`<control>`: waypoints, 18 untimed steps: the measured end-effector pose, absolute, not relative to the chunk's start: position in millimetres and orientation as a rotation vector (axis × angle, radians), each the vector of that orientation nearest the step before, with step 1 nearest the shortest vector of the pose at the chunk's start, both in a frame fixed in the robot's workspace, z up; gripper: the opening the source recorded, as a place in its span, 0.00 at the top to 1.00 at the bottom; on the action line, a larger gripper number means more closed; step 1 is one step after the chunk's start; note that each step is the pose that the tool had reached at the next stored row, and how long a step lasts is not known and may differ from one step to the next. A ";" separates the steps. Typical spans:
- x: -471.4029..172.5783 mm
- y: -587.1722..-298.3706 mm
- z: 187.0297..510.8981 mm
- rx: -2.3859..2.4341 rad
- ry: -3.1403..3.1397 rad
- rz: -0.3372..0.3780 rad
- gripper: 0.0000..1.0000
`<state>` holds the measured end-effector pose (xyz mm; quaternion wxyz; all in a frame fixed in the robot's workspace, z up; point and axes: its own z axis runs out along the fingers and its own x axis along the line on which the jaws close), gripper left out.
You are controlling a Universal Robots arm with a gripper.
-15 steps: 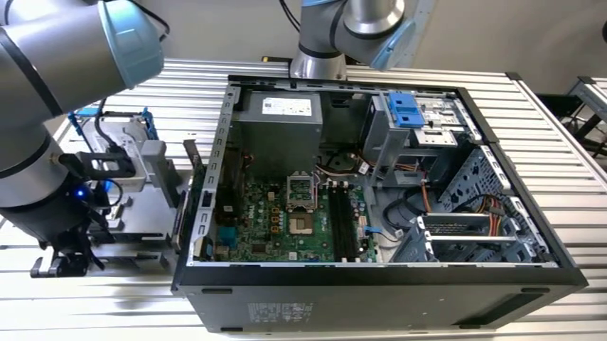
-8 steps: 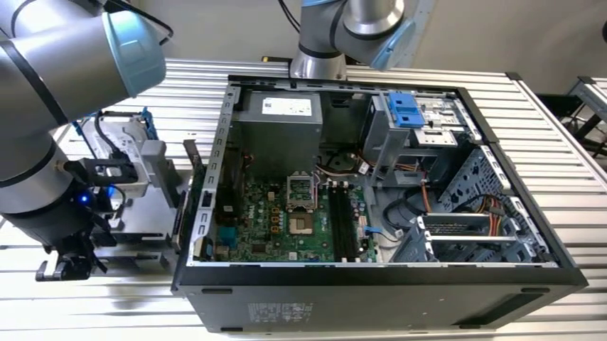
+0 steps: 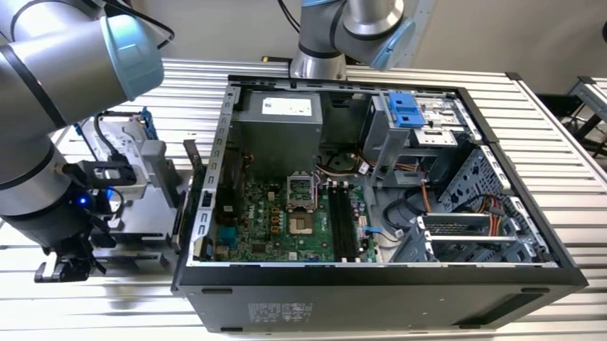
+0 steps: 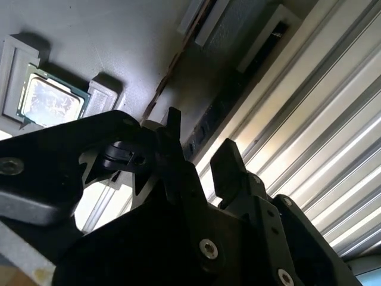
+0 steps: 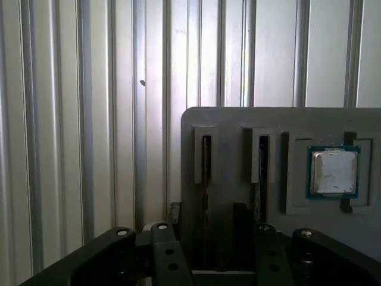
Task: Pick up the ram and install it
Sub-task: 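Pick up the ram and move it above insertion slot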
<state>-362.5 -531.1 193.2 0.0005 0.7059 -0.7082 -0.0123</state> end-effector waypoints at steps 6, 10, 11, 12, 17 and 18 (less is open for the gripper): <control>-363.0 -532.5 193.1 2.217 -2.224 -0.039 0.00; -362.9 -532.8 193.2 2.217 -2.224 -0.039 0.00; -362.9 -532.8 193.2 2.217 -2.224 -0.039 0.00; -362.9 -532.9 193.3 2.217 -2.224 -0.039 0.00; -362.9 -532.9 193.2 2.217 -2.224 -0.039 1.00; -362.9 -532.9 193.2 2.217 -2.224 -0.039 1.00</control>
